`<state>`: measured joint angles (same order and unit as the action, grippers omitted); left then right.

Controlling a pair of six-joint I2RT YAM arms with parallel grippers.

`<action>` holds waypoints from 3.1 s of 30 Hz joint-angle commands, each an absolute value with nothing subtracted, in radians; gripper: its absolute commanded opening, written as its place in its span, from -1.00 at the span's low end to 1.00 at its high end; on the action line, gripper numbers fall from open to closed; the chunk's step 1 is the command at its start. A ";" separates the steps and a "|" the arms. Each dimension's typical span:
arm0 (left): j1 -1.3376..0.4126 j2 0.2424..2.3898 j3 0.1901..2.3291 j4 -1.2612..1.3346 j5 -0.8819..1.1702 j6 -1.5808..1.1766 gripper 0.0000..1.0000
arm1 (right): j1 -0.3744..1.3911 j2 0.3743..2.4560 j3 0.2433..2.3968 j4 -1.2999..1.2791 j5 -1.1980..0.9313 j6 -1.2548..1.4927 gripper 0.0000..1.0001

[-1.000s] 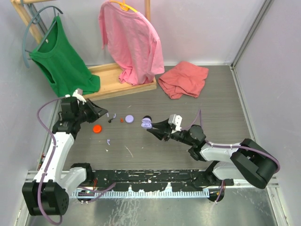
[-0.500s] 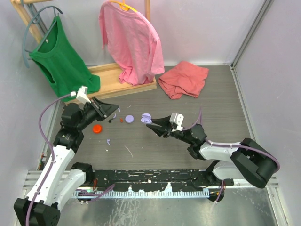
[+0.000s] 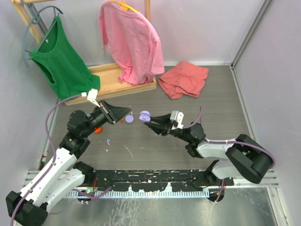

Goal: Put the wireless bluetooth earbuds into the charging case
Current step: Place the earbud in the charging case.

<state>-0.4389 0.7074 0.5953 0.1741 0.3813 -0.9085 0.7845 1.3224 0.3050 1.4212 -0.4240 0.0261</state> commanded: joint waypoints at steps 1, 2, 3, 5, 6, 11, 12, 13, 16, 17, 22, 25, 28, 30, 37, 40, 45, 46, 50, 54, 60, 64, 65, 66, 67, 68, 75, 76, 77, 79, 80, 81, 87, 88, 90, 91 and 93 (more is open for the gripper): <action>-0.509 0.722 0.591 0.342 0.324 -0.878 -0.78 | 0.790 1.325 0.345 1.534 -0.437 0.044 -0.99; -0.522 0.726 0.588 0.353 0.317 -0.871 -0.78 | 0.790 1.324 0.345 1.535 -0.436 0.047 -0.99; -0.536 0.729 0.588 0.365 0.311 -0.865 -0.78 | 0.790 1.324 0.345 1.537 -0.436 0.048 -0.99; -0.563 0.732 0.584 0.385 0.293 -0.850 -0.78 | 0.791 1.323 0.345 1.539 -0.432 0.052 -0.98; -0.575 0.733 0.580 0.394 0.284 -0.844 -0.78 | 0.791 1.323 0.345 1.542 -0.431 0.055 -0.99; -0.627 0.754 0.556 0.458 0.253 -0.818 -0.78 | 0.791 1.322 0.344 1.554 -0.434 0.069 -0.99; -0.635 0.762 0.553 0.468 0.250 -0.815 -0.78 | 0.791 1.322 0.344 1.557 -0.434 0.070 -0.99; -0.643 0.770 0.552 0.473 0.247 -0.812 -0.78 | 0.790 1.323 0.343 1.557 -0.434 0.071 -0.99; -0.658 0.792 0.555 0.480 0.241 -0.798 -0.78 | 0.791 1.322 0.338 1.559 -0.430 0.069 -0.99; -0.662 0.798 0.554 0.485 0.238 -0.794 -0.78 | 0.790 1.322 0.337 1.562 -0.428 0.068 -0.98; -0.683 0.817 0.549 0.492 0.216 -0.778 -0.78 | 0.790 1.324 0.331 1.575 -0.424 0.067 -0.99; -0.691 0.825 0.550 0.498 0.216 -0.768 -0.78 | 0.790 1.324 0.330 1.578 -0.422 0.065 -0.99; -0.700 0.826 0.547 0.498 0.212 -0.759 -0.78 | 0.790 1.323 0.328 1.583 -0.417 0.062 -0.99; -0.706 0.827 0.541 0.499 0.209 -0.757 -0.77 | 0.790 1.323 0.327 1.585 -0.417 0.063 -0.99; -0.719 0.827 0.531 0.497 0.205 -0.747 -0.68 | 0.790 1.316 0.326 1.589 -0.411 0.060 -0.99; -0.721 0.824 0.524 0.494 0.199 -0.746 -0.65 | 0.790 1.315 0.325 1.591 -0.408 0.061 -0.99; -0.721 0.815 0.532 0.467 0.191 -0.739 -0.29 | 0.791 1.312 0.321 1.591 -0.408 0.060 -0.99; -0.721 0.813 0.534 0.457 0.187 -0.736 -0.24 | 0.791 1.310 0.321 1.591 -0.408 0.059 -0.99; -0.721 0.794 0.545 0.420 0.170 -0.722 0.01 | 0.791 1.307 0.318 1.591 -0.408 0.058 -0.99; -0.721 0.758 0.576 0.349 0.145 -0.692 0.26 | 0.790 1.303 0.314 1.591 -0.416 0.058 -0.99; -0.719 0.745 0.655 0.212 0.167 -0.609 0.48 | 0.790 1.290 0.315 1.571 -0.455 0.066 -0.99; -0.715 0.788 0.715 0.155 0.270 -0.564 0.56 | 0.790 1.279 0.329 1.531 -0.495 0.077 -0.99; -0.713 0.802 0.729 0.142 0.297 -0.556 0.56 | 0.790 1.277 0.334 1.522 -0.509 0.081 -0.99; -0.710 0.816 0.740 0.130 0.327 -0.552 0.56 | 0.790 1.274 0.338 1.514 -0.522 0.086 -0.99; -0.706 0.827 0.750 0.122 0.344 -0.551 0.56 | 0.790 1.273 0.342 1.506 -0.530 0.092 -0.99; -0.702 0.833 0.755 0.120 0.361 -0.553 0.56 | 0.791 1.274 0.345 1.502 -0.537 0.097 -0.99; -0.662 0.831 0.756 0.117 0.425 -0.578 0.56 | 0.791 1.276 0.347 1.502 -0.548 0.129 -0.99; -0.659 0.831 0.756 0.115 0.427 -0.581 0.56 | 0.790 1.278 0.348 1.502 -0.547 0.131 -0.99; -0.657 0.831 0.756 0.108 0.424 -0.581 0.56 | 0.791 1.280 0.348 1.502 -0.544 0.133 -0.99; -0.647 0.825 0.757 0.080 0.396 -0.579 0.56 | 0.790 1.283 0.344 1.502 -0.529 0.132 -0.99; -0.640 0.820 0.758 0.060 0.378 -0.575 0.57 | 0.790 1.287 0.339 1.502 -0.520 0.130 -0.99; -0.634 0.816 0.762 0.033 0.356 -0.567 0.57 | 0.789 1.288 0.333 1.502 -0.510 0.127 -0.99; -0.627 0.828 0.846 -0.223 0.150 -0.485 0.57 | 0.789 1.302 0.292 1.505 -0.461 0.086 -0.99; -0.626 0.833 0.861 -0.261 0.104 -0.475 0.58 | 0.789 1.302 0.282 1.505 -0.452 0.080 -0.99; -0.624 0.849 0.891 -0.341 0.011 -0.450 0.58 | 0.789 1.303 0.265 1.505 -0.435 0.065 -0.99; -0.620 0.862 0.906 -0.387 -0.037 -0.439 0.58 | 0.790 1.302 0.257 1.505 -0.427 0.057 -0.99; -0.607 0.895 0.936 -0.451 -0.110 -0.424 0.59 | 0.789 1.303 0.241 1.505 -0.418 0.045 -0.98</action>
<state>-0.6281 0.8520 0.8597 -0.2768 0.1028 -0.4938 0.7845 1.3025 0.2653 1.4555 -0.4656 0.0898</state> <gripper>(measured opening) 0.790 0.321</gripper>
